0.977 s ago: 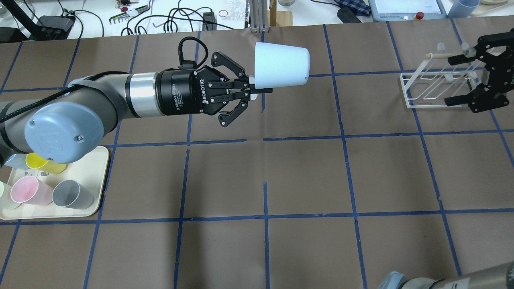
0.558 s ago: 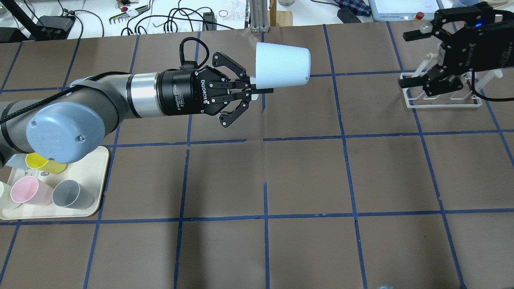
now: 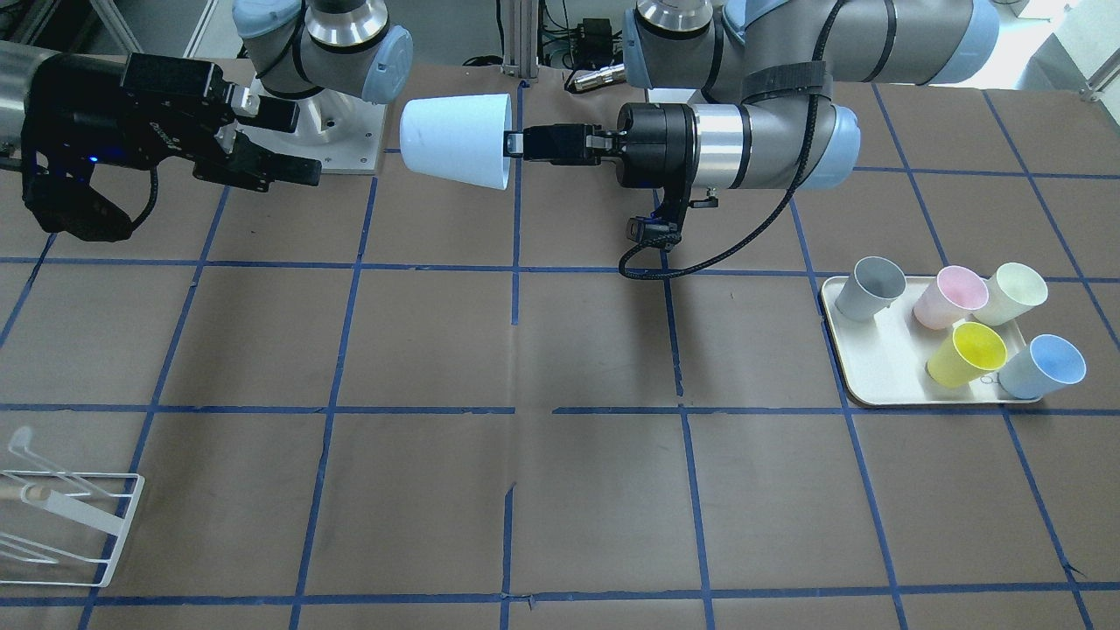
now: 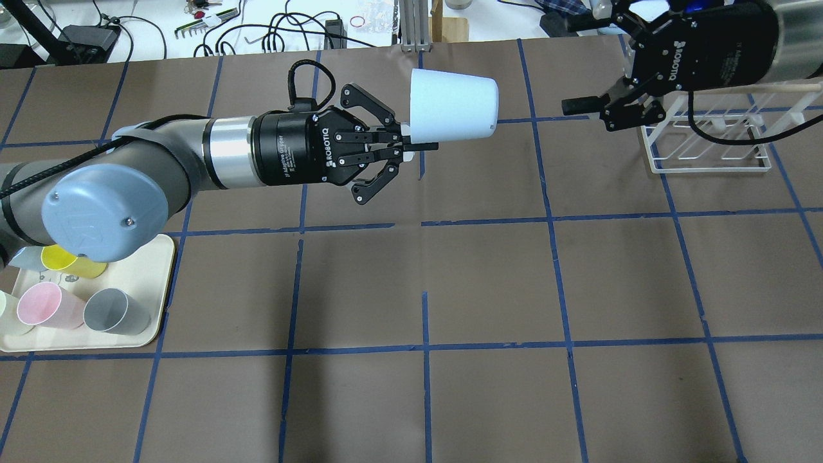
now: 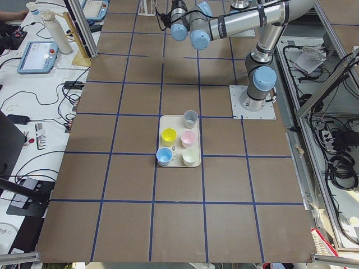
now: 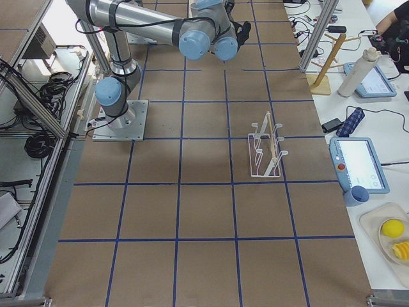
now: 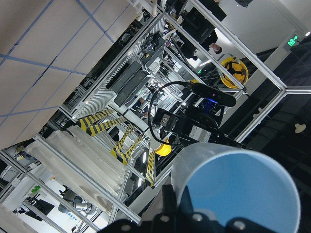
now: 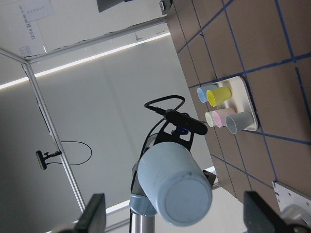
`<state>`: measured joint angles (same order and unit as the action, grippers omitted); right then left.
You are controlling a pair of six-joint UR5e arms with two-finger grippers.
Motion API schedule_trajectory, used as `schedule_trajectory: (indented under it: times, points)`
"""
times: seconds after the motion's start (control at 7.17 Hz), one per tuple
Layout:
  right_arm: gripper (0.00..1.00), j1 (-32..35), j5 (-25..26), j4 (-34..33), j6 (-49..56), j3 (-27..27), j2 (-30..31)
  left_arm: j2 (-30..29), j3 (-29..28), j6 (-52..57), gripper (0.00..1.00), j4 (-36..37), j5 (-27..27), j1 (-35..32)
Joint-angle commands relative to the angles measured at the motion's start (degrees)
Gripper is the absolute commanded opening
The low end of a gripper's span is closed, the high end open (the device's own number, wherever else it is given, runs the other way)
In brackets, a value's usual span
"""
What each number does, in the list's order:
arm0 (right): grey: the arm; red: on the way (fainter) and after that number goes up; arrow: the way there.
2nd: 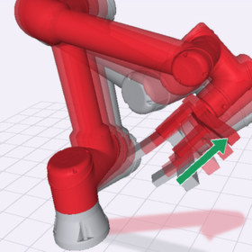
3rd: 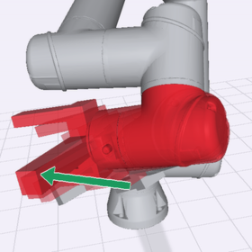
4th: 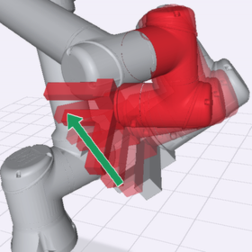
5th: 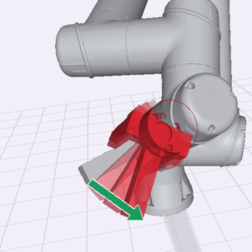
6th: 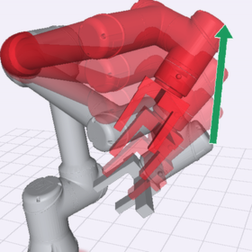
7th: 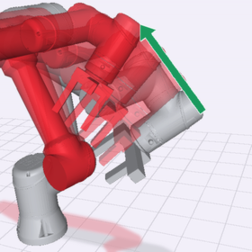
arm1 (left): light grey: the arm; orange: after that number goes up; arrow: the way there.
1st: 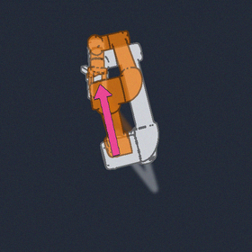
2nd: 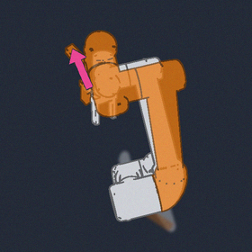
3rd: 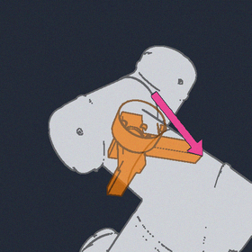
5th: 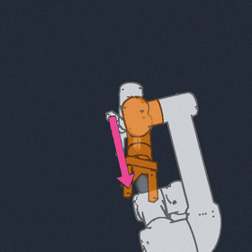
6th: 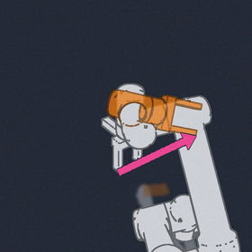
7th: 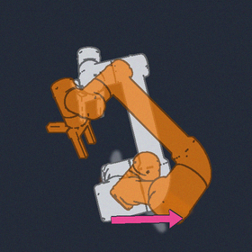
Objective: Transfer IKEA cup to right arm and place on rack
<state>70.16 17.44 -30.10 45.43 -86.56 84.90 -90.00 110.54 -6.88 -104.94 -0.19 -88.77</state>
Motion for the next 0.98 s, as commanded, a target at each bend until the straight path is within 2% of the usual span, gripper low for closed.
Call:
schedule_trajectory:
  times: [0.0,0.42,0.84]
  points:
    - [1.0,3.1,-4.8,-0.5,-2.1,-0.6,0.2,0.0,0.0,0.0,0.0,0.0,0.0,0.0]
    - [1.0,3.9,-3.6,-0.2,-2.8,-1.8,0.0,0.0,0.0,0.1,0.0,0.3,0.1,0.0]
    - [1.0,8.1,-3.8,0.0,-3.9,-3.4,-0.6,0.0,0.0,0.1,0.0,0.3,0.3,0.0]
